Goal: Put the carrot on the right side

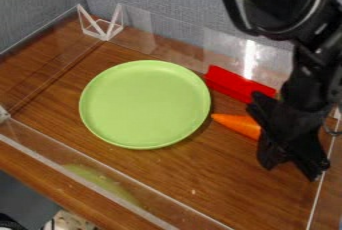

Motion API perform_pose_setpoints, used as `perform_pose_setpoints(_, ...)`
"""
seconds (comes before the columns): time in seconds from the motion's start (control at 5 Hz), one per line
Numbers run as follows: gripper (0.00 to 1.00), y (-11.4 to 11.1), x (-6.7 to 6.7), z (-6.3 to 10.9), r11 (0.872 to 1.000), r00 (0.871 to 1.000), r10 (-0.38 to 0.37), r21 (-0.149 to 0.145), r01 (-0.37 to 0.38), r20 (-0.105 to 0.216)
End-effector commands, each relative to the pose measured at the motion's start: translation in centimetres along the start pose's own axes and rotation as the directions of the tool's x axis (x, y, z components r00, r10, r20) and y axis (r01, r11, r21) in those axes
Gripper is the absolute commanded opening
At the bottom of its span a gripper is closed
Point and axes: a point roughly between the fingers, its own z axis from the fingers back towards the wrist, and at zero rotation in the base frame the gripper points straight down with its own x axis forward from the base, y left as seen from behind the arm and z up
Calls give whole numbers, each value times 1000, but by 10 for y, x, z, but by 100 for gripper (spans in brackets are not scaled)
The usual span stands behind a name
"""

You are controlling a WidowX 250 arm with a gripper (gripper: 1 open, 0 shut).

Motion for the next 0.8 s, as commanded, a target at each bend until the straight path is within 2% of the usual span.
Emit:
perform_pose_setpoints(0.0, 0, 5, 3, 40, 999, 997, -18, 32, 16, 69)
perform_pose_setpoints(0.4, 0, 8, -18, 71, 995, 996, -48, 85, 42, 75)
perform_pose_setpoints(0.6, 0, 10, -26, 80, 994, 994, -58, 95, 50, 89)
